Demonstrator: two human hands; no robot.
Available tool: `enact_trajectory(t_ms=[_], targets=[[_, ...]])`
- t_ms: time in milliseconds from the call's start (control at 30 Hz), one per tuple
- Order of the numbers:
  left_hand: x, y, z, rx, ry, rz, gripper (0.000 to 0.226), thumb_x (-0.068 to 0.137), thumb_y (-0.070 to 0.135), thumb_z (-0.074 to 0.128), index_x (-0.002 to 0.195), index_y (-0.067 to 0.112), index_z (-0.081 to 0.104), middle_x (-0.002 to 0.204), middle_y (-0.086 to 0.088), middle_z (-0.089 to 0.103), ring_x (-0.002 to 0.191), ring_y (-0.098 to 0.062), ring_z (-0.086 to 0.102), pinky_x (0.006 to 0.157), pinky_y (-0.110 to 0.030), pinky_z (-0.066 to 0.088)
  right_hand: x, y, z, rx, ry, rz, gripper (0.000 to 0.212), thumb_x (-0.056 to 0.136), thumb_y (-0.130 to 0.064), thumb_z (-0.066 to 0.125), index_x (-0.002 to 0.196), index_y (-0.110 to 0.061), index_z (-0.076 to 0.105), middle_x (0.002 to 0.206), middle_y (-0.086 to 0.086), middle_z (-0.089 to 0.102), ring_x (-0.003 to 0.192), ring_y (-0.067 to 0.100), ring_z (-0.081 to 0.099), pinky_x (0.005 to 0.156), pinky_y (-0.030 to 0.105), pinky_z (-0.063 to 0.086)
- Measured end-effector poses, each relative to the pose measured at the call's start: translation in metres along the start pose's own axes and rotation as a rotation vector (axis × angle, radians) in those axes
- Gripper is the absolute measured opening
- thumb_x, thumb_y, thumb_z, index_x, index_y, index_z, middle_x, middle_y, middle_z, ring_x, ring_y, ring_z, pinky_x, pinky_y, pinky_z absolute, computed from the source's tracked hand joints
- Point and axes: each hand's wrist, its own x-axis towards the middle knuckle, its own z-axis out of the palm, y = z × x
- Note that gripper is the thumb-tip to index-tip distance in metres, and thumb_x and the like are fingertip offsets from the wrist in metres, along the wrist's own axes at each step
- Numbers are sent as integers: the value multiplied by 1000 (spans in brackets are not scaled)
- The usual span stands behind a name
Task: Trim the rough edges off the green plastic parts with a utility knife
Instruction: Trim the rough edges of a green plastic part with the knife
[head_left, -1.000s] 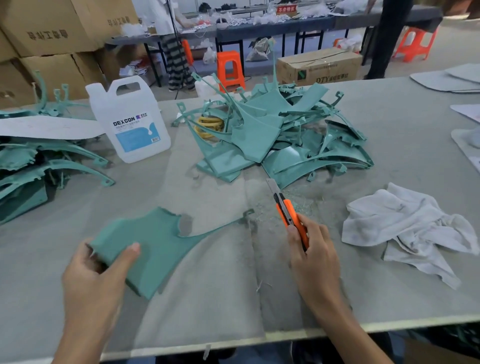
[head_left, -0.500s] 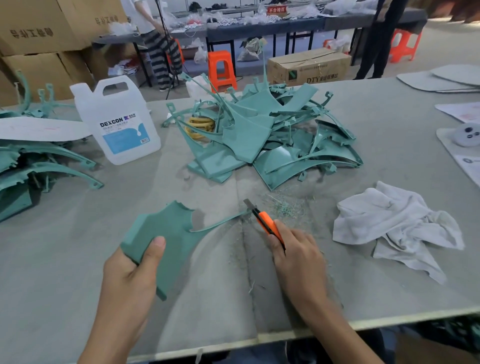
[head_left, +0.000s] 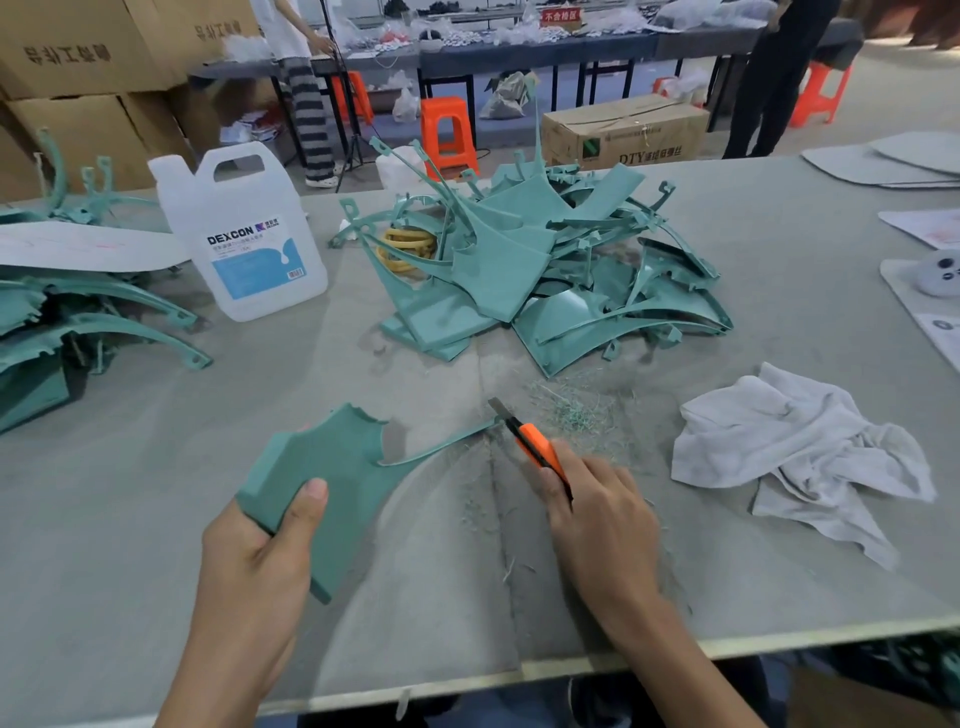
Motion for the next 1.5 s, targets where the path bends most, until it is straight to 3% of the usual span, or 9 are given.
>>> enact_trajectory(t_ms=[367, 567, 667, 833, 1000, 1100, 1233, 1333, 1500], targets=[[-4, 2, -6, -48, 15, -19, 25, 84, 31, 66, 105, 41, 76, 106, 5, 77, 99, -12, 73, 80, -29, 60, 3, 3, -3, -3, -15, 91, 37, 101, -40, 55, 135, -28, 63, 112, -2, 71, 100, 27, 61, 71, 36, 45], [-4, 8, -6, -109, 57, -116, 20, 95, 10, 59, 105, 21, 73, 108, 1, 77, 104, -17, 72, 89, -41, 59, 2, 5, -4, 45, -43, 75, 37, 101, -40, 56, 136, -29, 63, 113, -3, 71, 100, 27, 58, 74, 38, 46], [5, 12, -9, -154, 52, -180, 22, 98, 8, 57, 116, 14, 68, 113, -1, 75, 106, -19, 71, 90, -40, 59, 5, 7, -6, 180, 26, 116, 39, 100, -33, 60, 138, -24, 62, 116, -1, 71, 102, 27, 56, 78, 37, 45], [40, 6, -18, -92, 138, -266, 34, 95, 10, 64, 123, 14, 45, 115, -10, 67, 88, -21, 69, 71, -41, 60, 3, 16, -15, 496, 136, 172, 40, 99, -40, 56, 136, -25, 63, 114, -7, 70, 103, 12, 65, 88, 37, 54], [80, -16, -12, 49, -136, -325, 36, 89, 14, 73, 122, 18, 59, 106, -12, 76, 79, -22, 75, 60, -30, 61, 8, 34, -19, 468, -16, 50, 38, 95, -46, 57, 130, -34, 63, 106, -24, 63, 96, 4, 63, 81, 36, 56], [98, -26, 11, 217, -263, -247, 35, 85, 18, 79, 117, 21, 66, 112, -13, 75, 82, -17, 75, 66, -26, 58, 12, 32, -21, 369, -135, -104, 33, 95, -46, 57, 128, -44, 60, 106, -33, 60, 97, -1, 58, 84, 34, 53], [110, -45, 28, 980, -276, 143, 64, 87, 43, 74, 145, 30, 48, 141, -2, 54, 129, -25, 52, 108, -40, 40, 11, 28, -26, 325, -274, -247, 32, 98, -47, 58, 129, -48, 54, 97, -21, 60, 88, 5, 60, 75, 35, 53], [101, -62, 31, 1081, -395, 192, 49, 99, 52, 51, 146, 40, 45, 158, 1, 39, 147, -18, 33, 117, -40, 27, 7, 25, -28, 286, -368, -320, 35, 98, -56, 52, 131, -46, 58, 97, -23, 59, 85, 2, 61, 73, 33, 52], [93, -73, 32, 1075, -326, 240, 43, 108, 34, 35, 150, 40, 41, 164, 4, 30, 150, -11, 26, 113, -30, 19, 7, 21, -31, 153, -507, -450, 37, 99, -49, 56, 135, -52, 52, 112, -20, 66, 95, 10, 62, 74, 31, 46]])
